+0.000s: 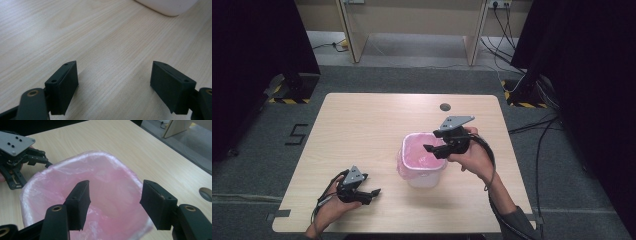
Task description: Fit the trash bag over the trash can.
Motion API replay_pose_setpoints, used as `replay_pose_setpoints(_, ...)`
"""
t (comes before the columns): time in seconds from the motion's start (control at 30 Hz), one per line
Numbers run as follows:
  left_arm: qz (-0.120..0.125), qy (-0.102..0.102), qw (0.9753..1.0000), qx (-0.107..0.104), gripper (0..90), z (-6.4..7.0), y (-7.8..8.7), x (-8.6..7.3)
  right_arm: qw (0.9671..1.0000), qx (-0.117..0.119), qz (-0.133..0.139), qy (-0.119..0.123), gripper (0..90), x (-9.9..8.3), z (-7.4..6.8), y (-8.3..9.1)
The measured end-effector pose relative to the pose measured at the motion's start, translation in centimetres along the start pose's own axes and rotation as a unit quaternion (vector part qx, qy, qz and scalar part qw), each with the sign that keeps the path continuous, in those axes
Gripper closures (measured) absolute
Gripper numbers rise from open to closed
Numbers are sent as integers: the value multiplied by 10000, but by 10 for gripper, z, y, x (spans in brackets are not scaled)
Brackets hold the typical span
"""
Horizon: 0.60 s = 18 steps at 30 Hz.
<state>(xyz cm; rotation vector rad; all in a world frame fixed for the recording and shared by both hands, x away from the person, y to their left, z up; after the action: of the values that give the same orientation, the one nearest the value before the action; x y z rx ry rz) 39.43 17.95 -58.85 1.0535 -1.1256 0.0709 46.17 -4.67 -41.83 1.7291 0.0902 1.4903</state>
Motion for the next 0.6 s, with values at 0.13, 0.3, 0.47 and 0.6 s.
replay_pose_setpoints(0.13, -16, -32, 10000, 7, 206, 1, 0, 0, 9996, -157, 145, -166, 382, -12, 11, 16)
replay_pose_setpoints(0.3, -20, -26, 10000, -31, 199, 1, 0, 0, 9977, -318, 328, -509, 365, -29, 25, 33)
replay_pose_setpoints(0.47, -7, 50, 9999, -93, 189, 0, 0, 0, 9945, -460, 458, -827, 363, -52, 36, 41)
replay_pose_setpoints(0.6, -40, -43, 10000, -31, 177, 1, -1, -1, 9916, -546, 535, -1047, 361, -69, 40, 45)
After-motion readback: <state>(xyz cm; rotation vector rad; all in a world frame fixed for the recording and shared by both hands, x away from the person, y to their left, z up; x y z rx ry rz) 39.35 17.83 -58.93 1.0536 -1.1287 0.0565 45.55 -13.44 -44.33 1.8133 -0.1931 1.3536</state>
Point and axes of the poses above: each handheld gripper's, and its own axes: y roughly backward along the jaws, x roughly out of its top, z roughly to its right, the point moved 10 cm from there along -y, roughly forward along the jaws
